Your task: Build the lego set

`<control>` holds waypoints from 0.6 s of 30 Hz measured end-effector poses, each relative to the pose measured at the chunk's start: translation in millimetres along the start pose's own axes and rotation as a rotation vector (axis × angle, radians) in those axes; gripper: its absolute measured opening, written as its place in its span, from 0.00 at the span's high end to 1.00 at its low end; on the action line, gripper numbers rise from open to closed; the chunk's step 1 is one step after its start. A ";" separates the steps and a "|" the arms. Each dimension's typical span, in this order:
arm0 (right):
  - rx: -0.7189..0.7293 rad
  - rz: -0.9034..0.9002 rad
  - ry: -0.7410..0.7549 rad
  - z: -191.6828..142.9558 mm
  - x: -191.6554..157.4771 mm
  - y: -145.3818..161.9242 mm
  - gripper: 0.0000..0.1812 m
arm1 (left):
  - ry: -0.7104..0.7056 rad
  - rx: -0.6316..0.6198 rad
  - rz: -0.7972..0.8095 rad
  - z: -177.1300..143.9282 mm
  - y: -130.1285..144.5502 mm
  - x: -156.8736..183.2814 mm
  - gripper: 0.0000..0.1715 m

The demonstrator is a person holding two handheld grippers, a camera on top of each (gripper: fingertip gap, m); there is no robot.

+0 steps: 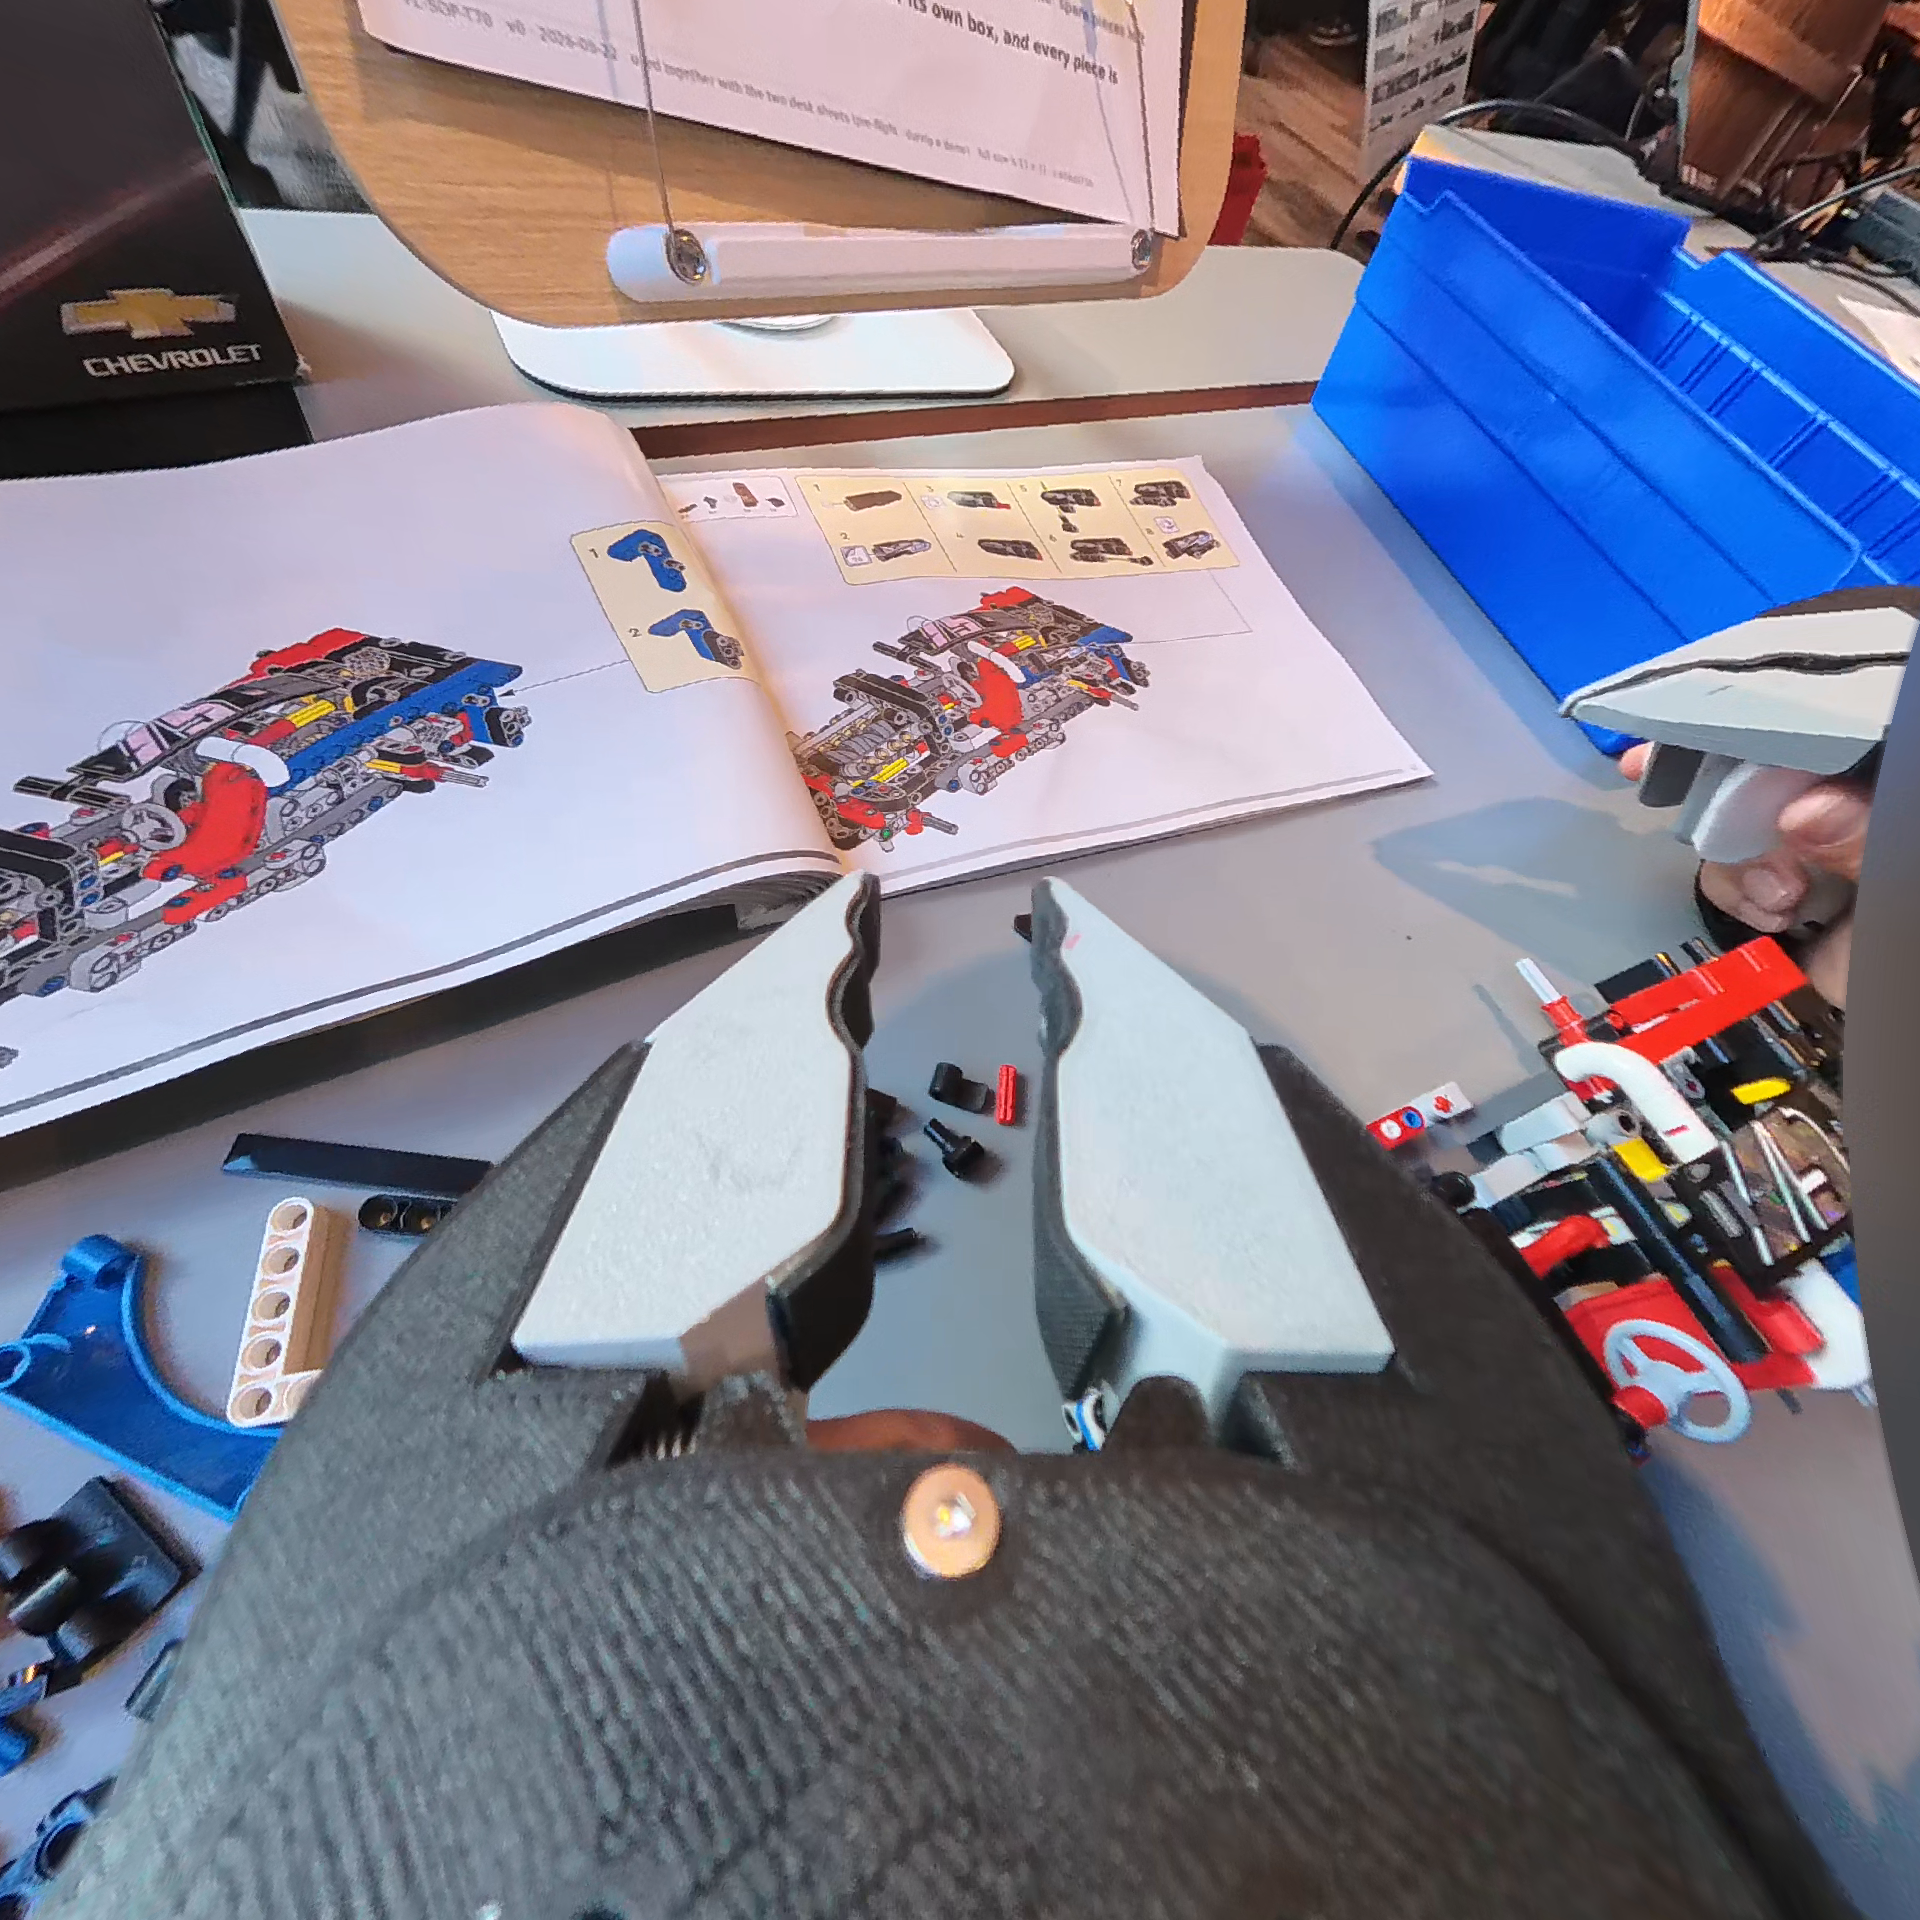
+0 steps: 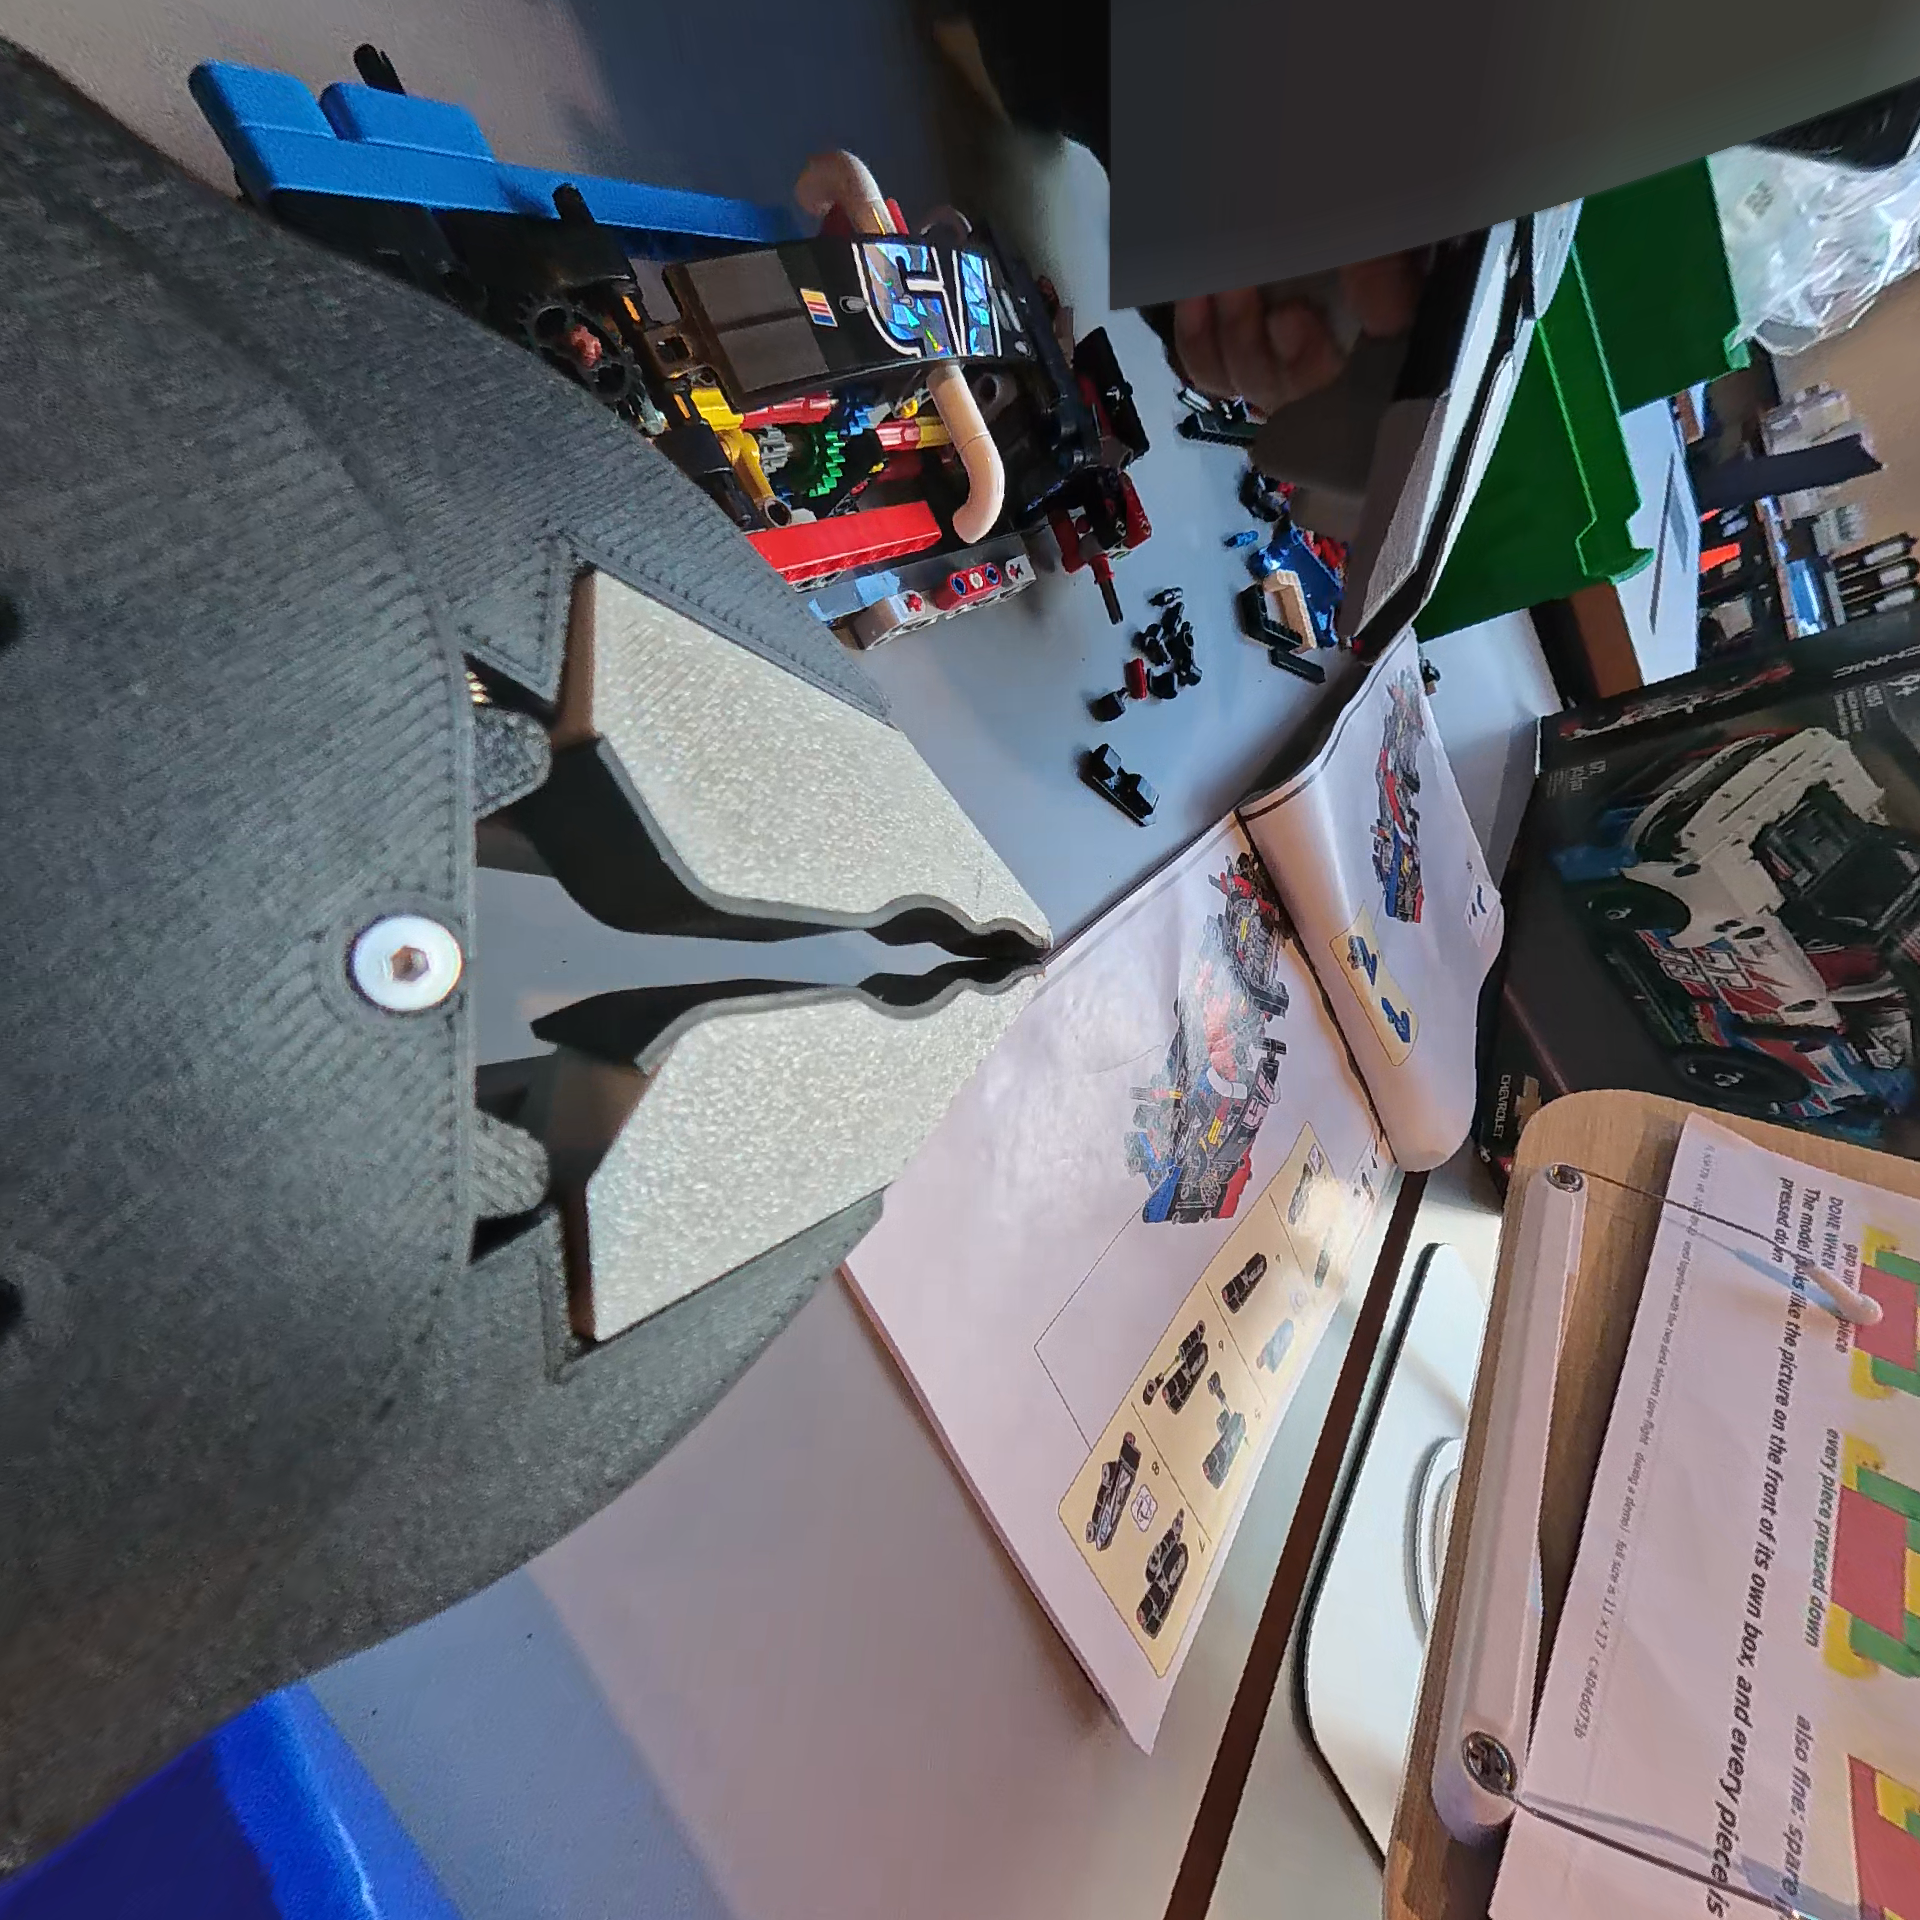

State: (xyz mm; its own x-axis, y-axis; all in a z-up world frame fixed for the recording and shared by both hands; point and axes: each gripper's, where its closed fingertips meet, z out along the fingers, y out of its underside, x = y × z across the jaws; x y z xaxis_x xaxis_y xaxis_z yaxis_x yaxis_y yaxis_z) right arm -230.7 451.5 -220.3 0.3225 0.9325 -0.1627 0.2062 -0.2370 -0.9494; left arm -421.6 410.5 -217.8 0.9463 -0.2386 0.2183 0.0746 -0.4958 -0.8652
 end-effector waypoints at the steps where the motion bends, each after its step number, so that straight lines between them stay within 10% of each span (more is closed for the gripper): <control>1: 0.000 0.000 0.000 0.0 -0.1 -0.1 1.00 | 0.003 -0.001 -0.004 0.2 0.2 0.3 0.85; 18: -0.001 0.011 -0.010 0.0 -0.3 -0.2 1.00 | -0.040 -0.042 0.030 0.3 4.9 -8.7 0.85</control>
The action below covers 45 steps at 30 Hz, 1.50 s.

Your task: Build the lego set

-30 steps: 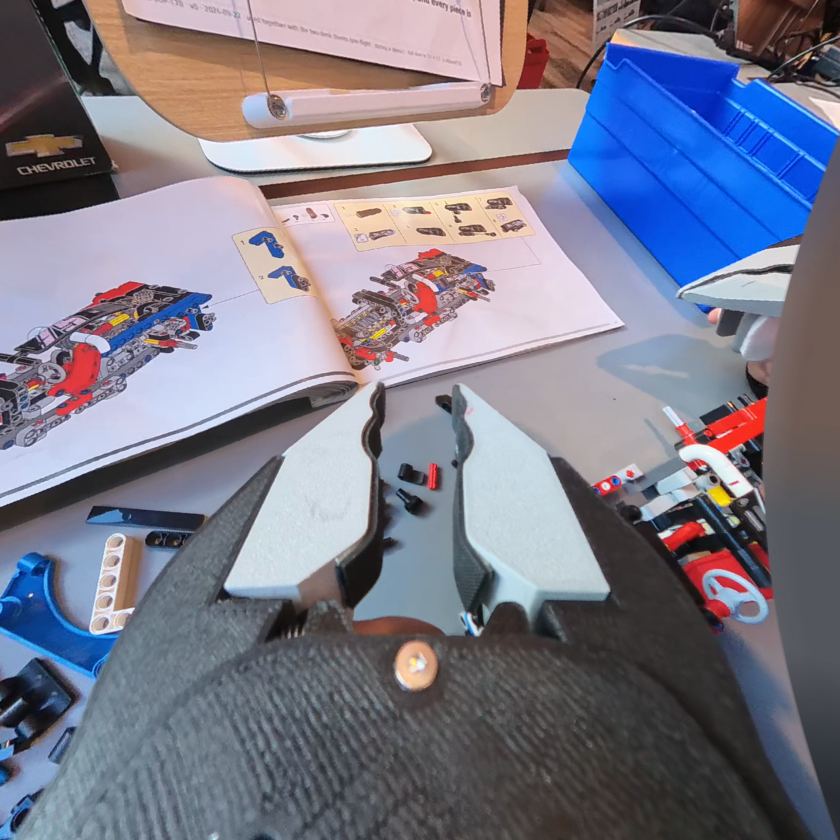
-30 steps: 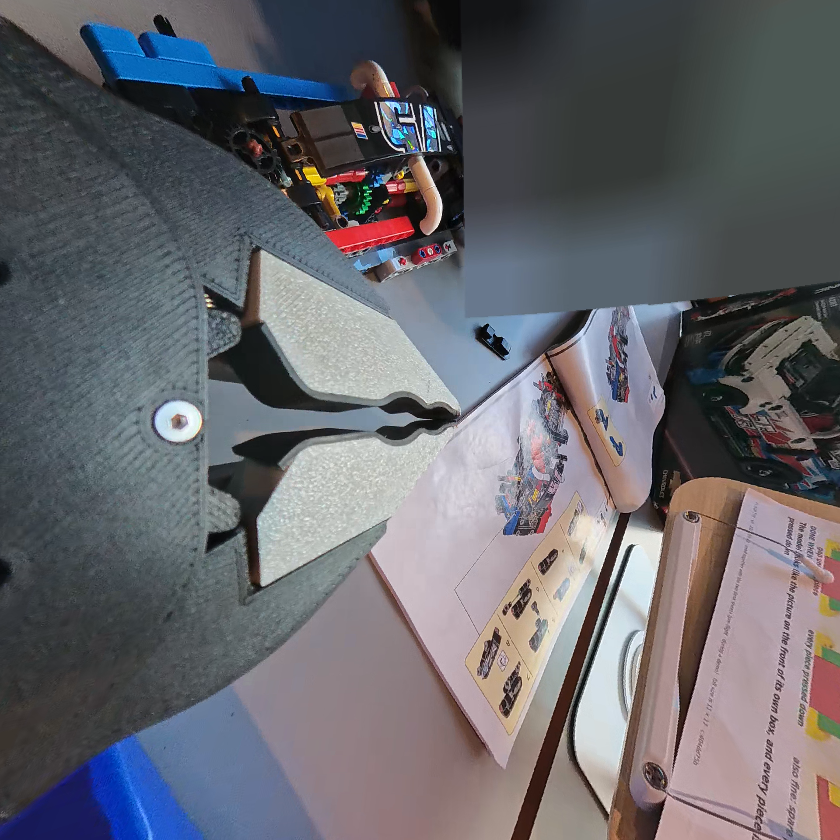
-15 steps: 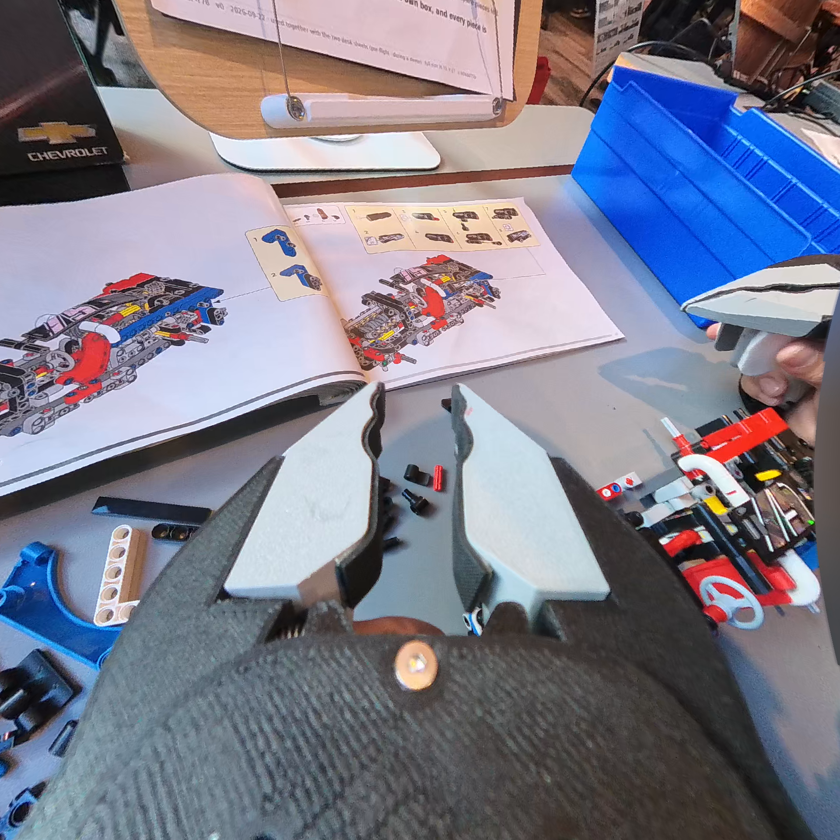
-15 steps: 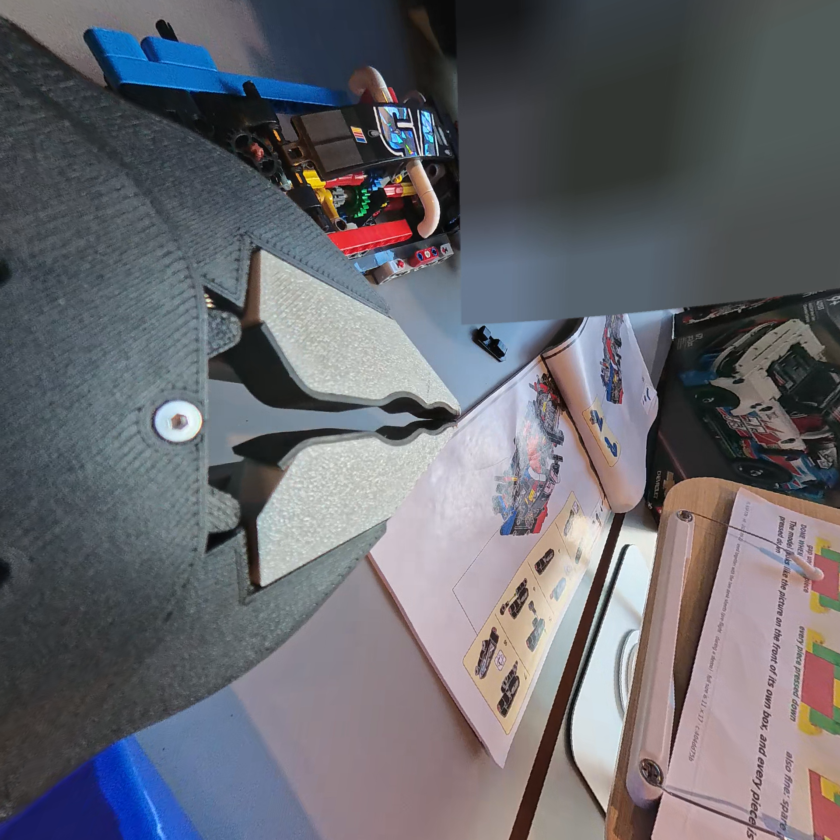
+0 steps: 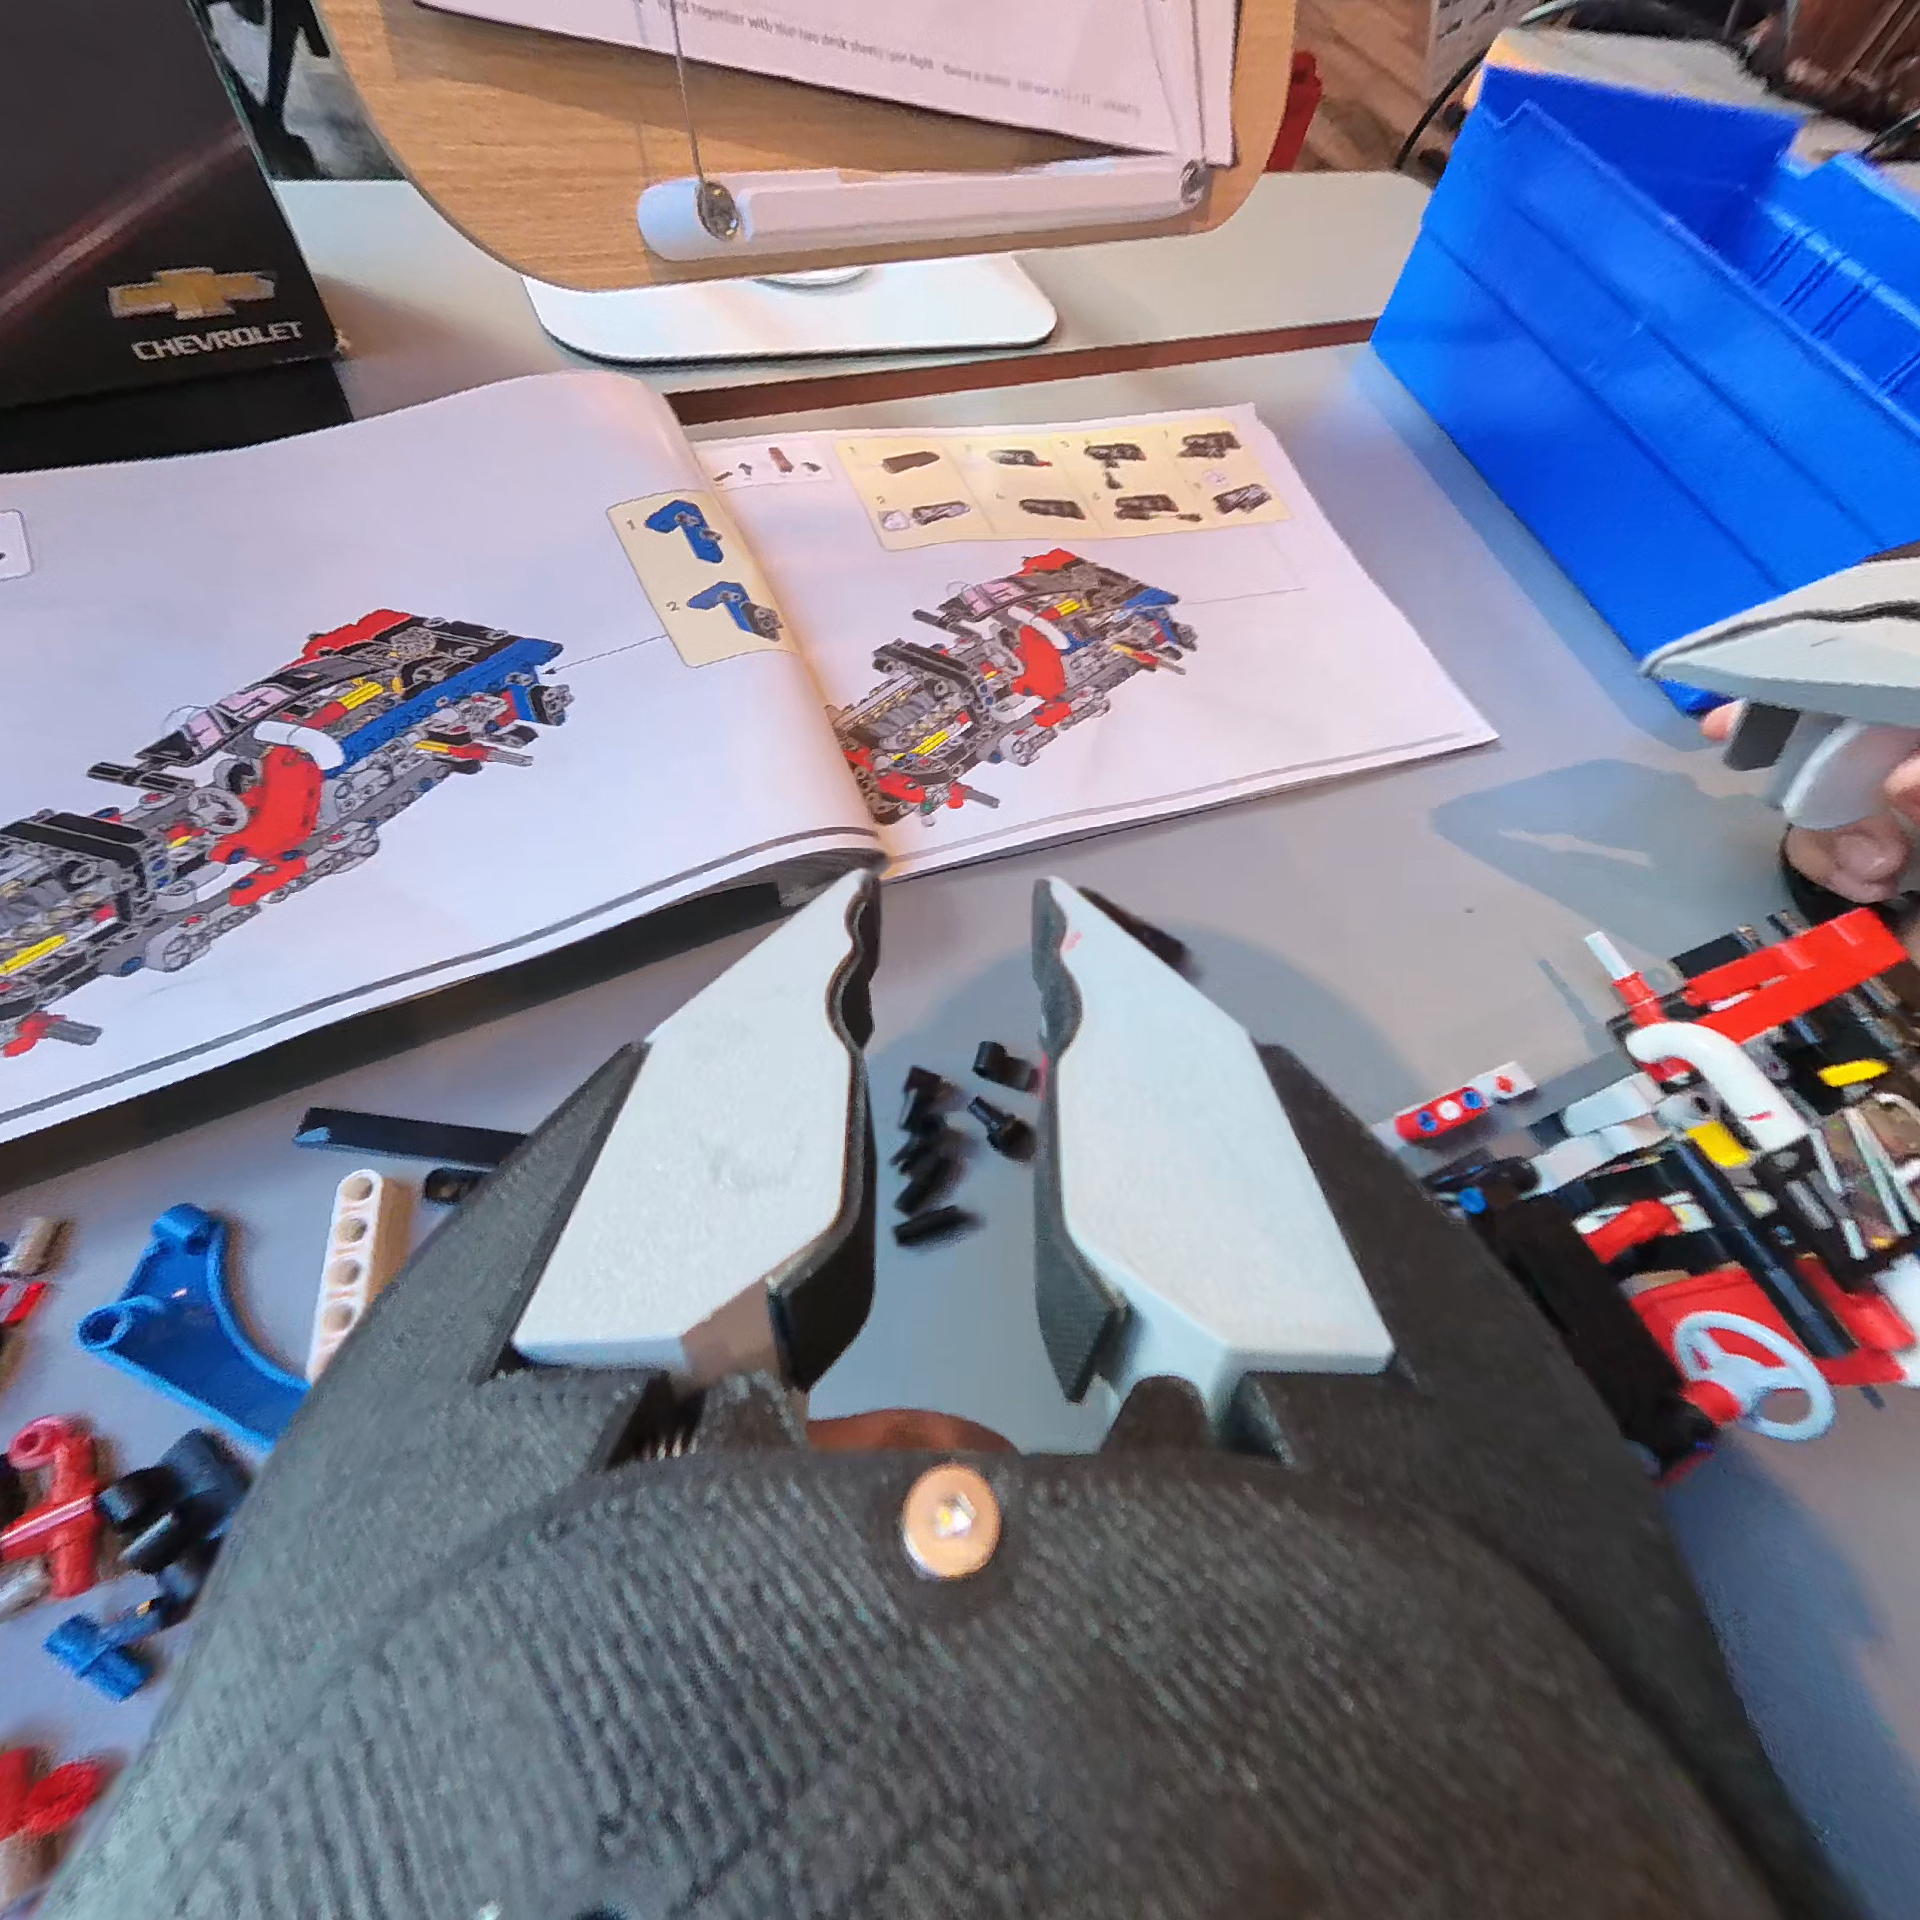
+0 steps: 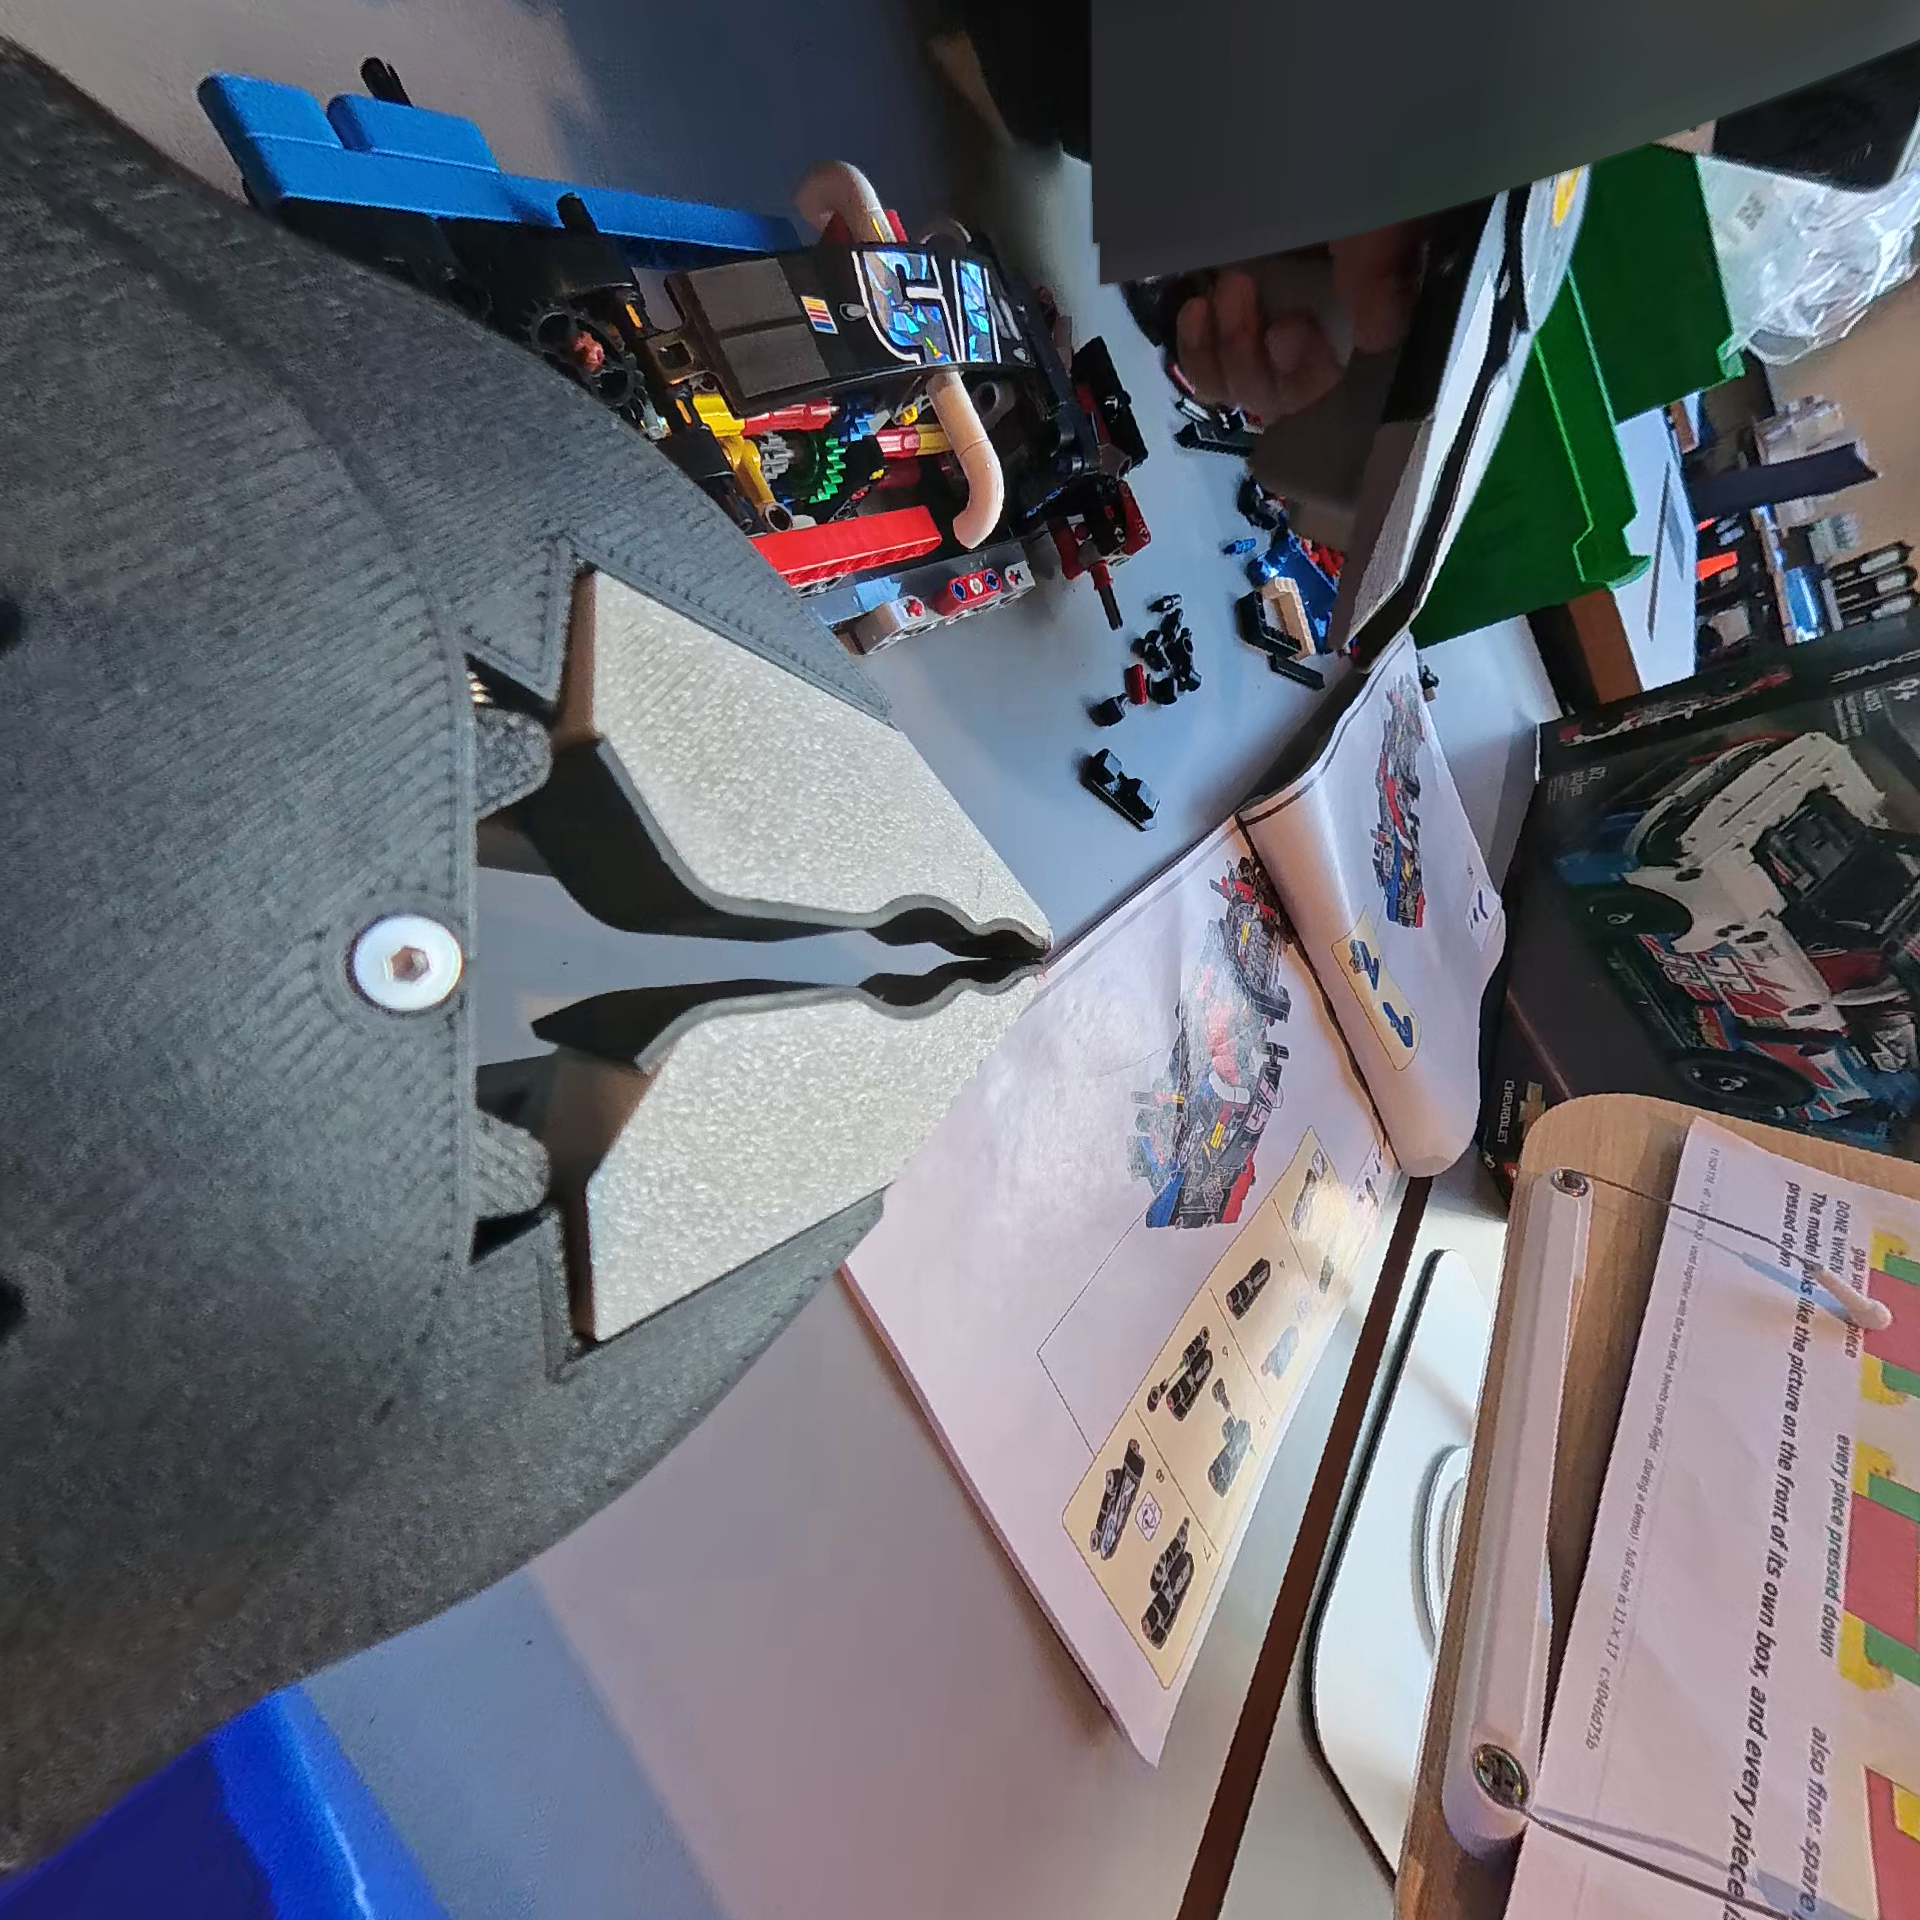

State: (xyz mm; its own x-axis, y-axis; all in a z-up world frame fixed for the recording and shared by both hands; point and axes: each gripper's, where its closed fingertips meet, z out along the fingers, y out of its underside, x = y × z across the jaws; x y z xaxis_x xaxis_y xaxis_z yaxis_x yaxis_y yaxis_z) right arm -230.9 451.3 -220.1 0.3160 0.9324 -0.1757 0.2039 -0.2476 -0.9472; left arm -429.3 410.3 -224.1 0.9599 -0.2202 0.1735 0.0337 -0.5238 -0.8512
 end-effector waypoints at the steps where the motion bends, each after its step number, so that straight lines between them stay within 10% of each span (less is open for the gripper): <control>1: 0.001 0.004 -0.002 0.0 0.2 -0.2 1.00 | -0.007 -0.019 0.010 -0.4 2.0 -2.9 0.85; 16: 0.096 -0.052 0.040 -15.4 1.9 -13.4 1.00 | -0.127 -0.367 0.274 -26.3 39.6 -22.3 0.88; 24: 0.140 -0.112 0.163 -80.3 -19.8 -1.7 1.00 | -0.053 -0.662 0.234 -65.7 111.7 -1.0 0.91; 45: 0.179 -0.118 0.391 -215.4 -73.9 42.9 1.00 | 0.270 -0.511 0.228 14.0 102.9 166.1 1.00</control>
State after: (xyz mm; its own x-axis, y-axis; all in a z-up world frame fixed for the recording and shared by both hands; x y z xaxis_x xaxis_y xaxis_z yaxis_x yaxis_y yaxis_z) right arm -45.9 314.9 -189.9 0.6338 0.7733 0.0183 0.1065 -0.0638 -0.9923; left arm -262.5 331.3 -289.8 0.8206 -0.5385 0.1911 -0.3659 -0.7521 -0.5481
